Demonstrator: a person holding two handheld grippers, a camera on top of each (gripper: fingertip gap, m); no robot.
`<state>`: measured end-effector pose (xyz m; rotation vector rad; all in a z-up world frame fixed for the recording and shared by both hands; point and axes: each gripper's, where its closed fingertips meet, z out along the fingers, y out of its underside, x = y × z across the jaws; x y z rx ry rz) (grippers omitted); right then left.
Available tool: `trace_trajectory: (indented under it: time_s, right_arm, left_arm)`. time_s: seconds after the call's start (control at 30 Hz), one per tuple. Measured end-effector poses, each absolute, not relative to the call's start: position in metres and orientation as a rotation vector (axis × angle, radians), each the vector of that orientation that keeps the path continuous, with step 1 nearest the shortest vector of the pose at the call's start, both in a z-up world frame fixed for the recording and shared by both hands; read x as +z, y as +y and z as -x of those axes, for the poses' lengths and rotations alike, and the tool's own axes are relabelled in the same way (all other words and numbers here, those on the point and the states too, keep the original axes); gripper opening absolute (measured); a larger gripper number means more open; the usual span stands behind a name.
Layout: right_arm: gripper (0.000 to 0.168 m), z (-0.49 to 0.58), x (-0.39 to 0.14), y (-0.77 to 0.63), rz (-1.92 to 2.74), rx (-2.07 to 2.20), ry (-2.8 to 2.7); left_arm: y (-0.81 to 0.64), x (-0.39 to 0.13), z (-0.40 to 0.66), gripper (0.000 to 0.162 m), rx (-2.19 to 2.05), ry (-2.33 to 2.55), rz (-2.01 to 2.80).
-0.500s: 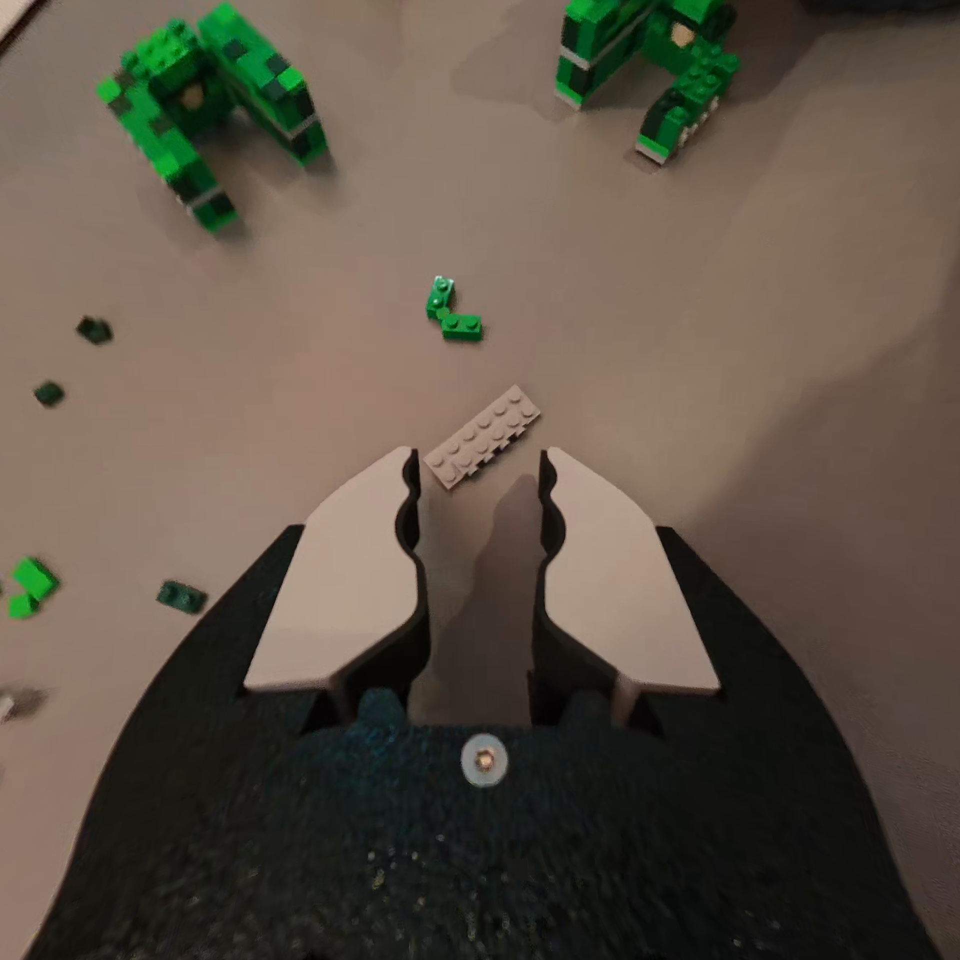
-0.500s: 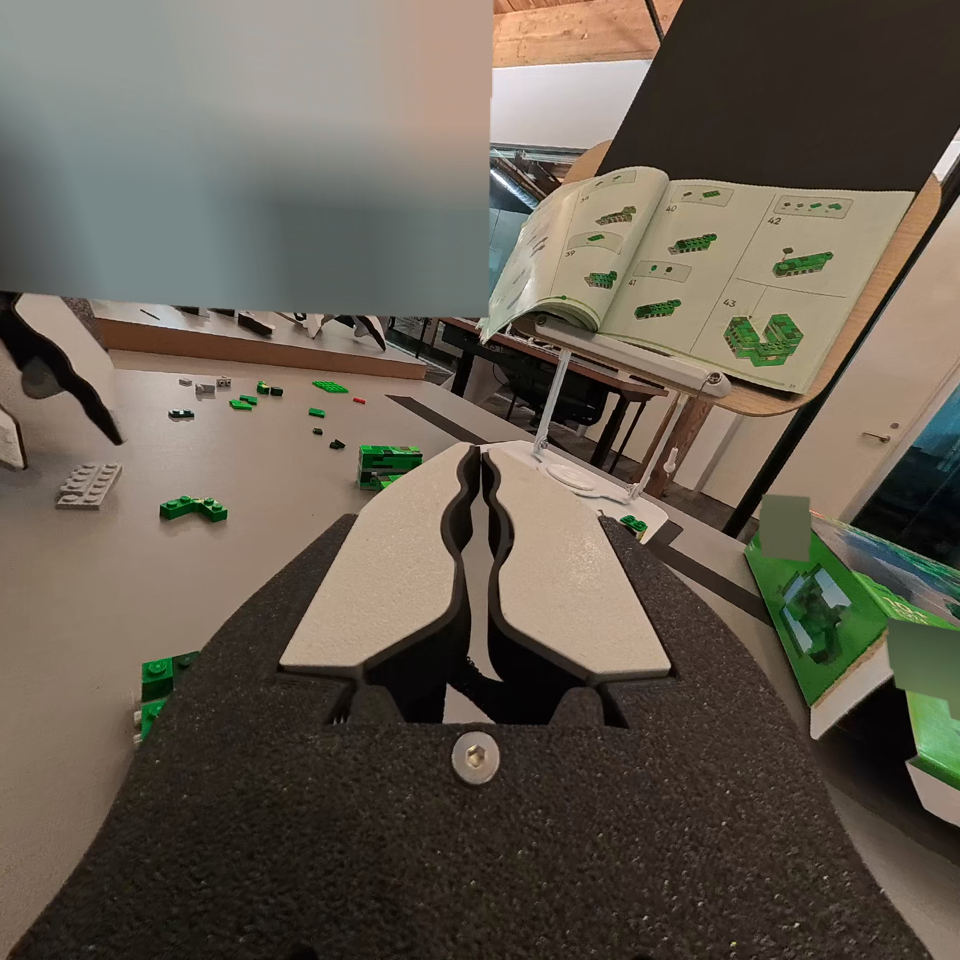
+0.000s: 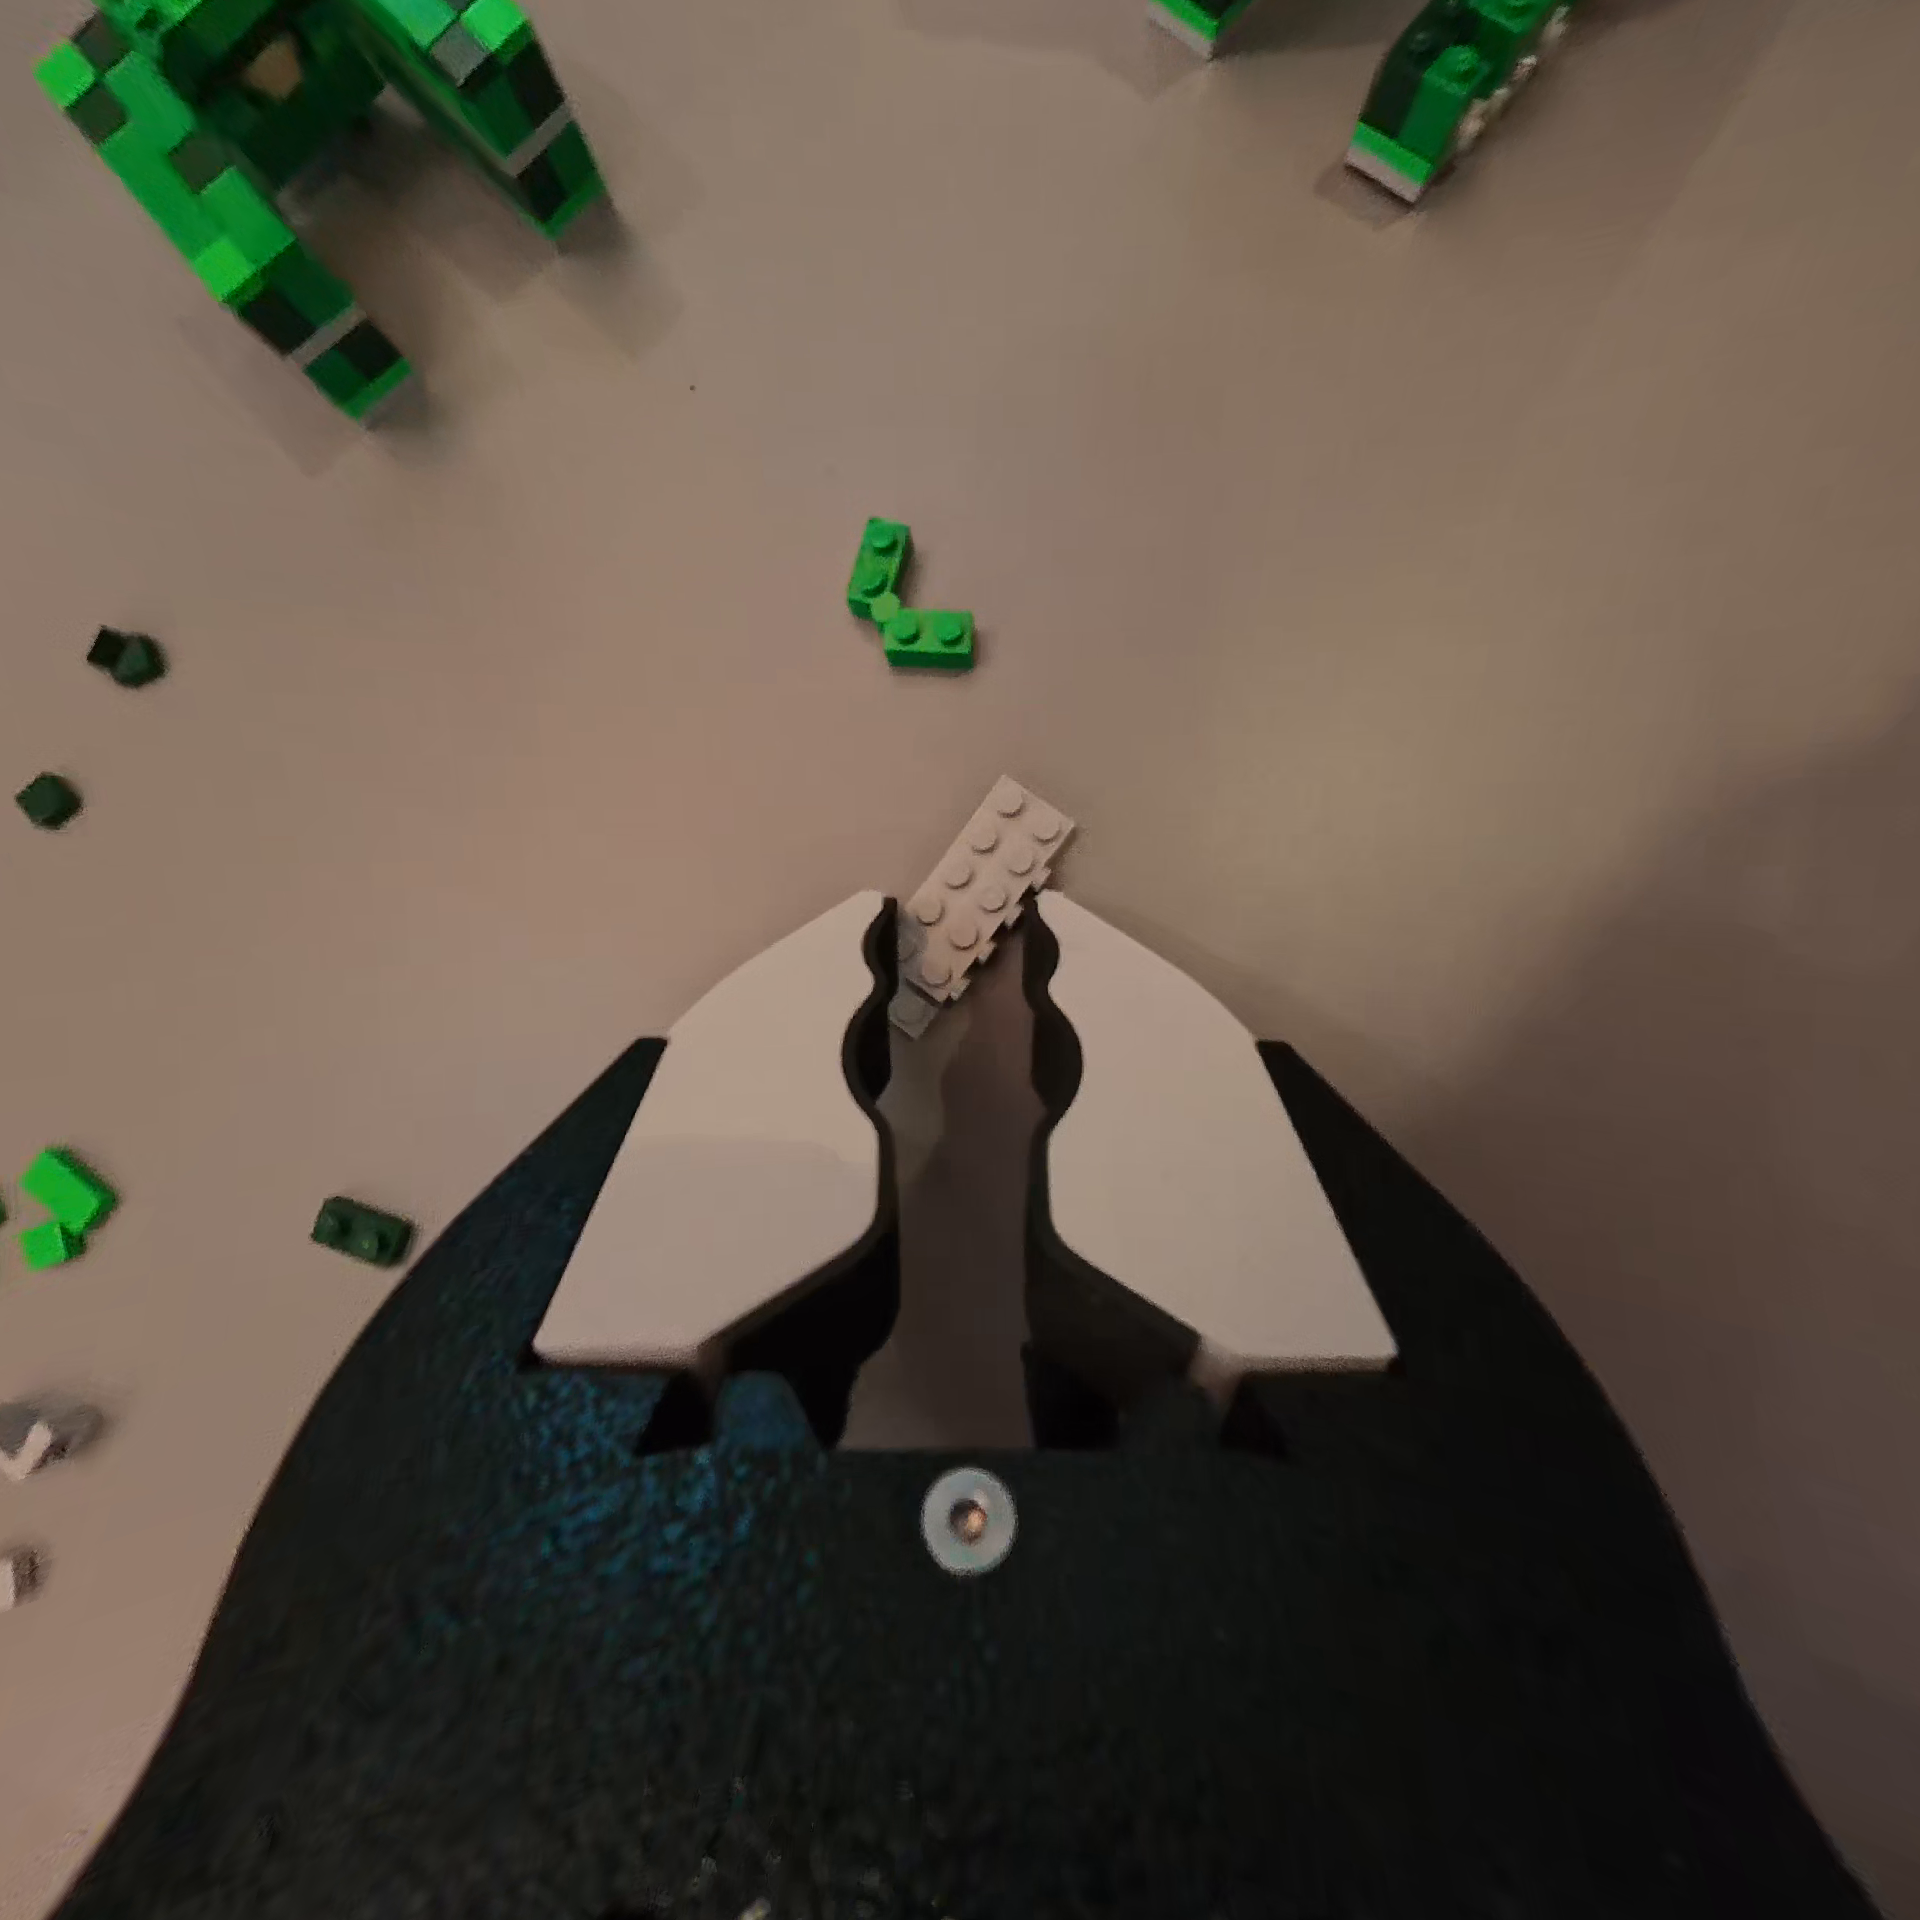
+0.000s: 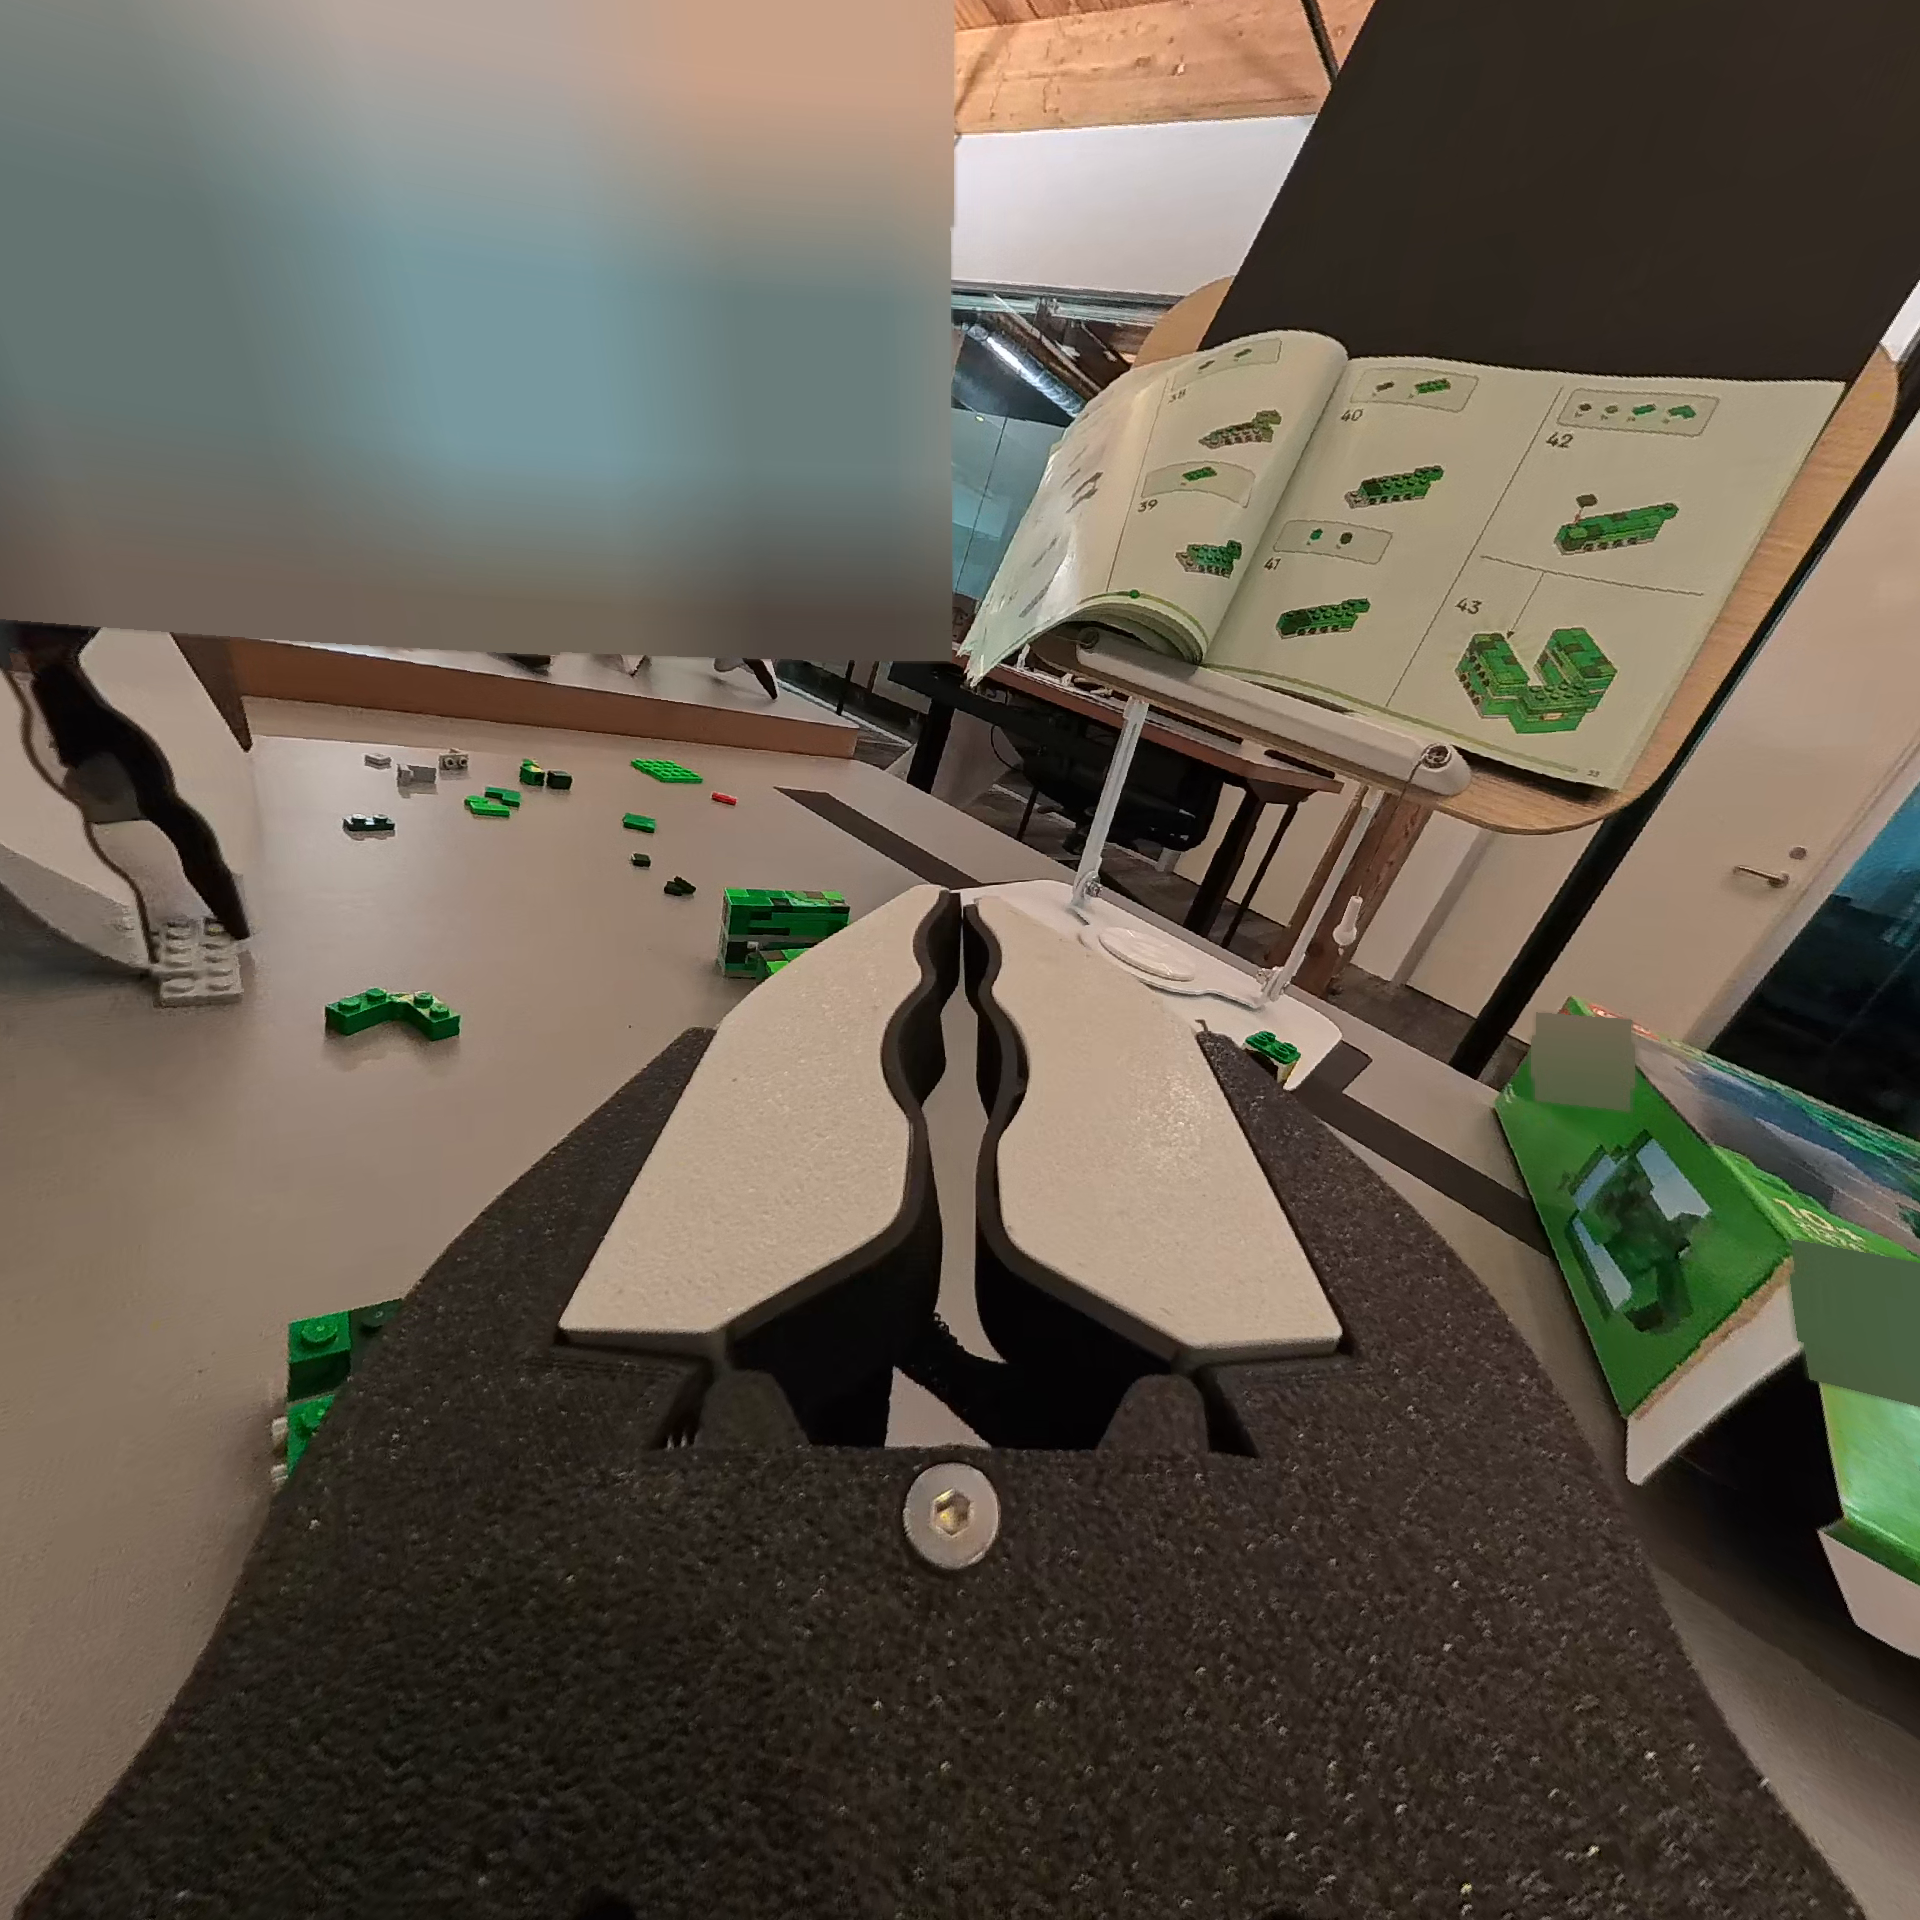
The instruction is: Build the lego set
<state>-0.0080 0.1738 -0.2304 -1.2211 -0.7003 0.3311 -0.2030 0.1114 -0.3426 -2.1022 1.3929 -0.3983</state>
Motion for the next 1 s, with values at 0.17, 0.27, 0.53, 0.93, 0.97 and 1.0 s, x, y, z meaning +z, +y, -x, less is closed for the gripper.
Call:
trace_trajectory:
  time_s: [0.17,0.27,0.53,0.93,0.97,1.0]
  right_arm:
    - [0.000,0.008,-0.230,0.174,1.221,0.330,-0.699]
    - [0.000,0.008,-0.231,0.174,1.221,0.331,-0.699]
    - [0.000,0.007,-0.231,0.174,1.220,0.333,-0.699]
    - [0.000,0.007,-0.231,0.173,1.220,0.331,-0.703]
    - [0.000,0.007,-0.231,0.173,1.220,0.330,-0.704]
    - [0.000,0.007,-0.231,0.173,1.219,0.330,-0.704]
  left_arm:
    - [0.117,-0.343,0.207,0.022,-0.304,1.104,2.302]
    - [0.116,-0.343,0.204,0.021,-0.215,1.034,2.323]
    - [0.111,-0.339,0.206,0.054,-0.185,1.104,2.216]
    - [0.084,-0.338,0.199,0.043,-0.389,1.366,2.142]
    - [0.083,-0.336,0.198,0.039,-0.404,1.385,2.120]
    - [0.082,-0.333,0.198,0.036,-0.416,1.393,2.098]
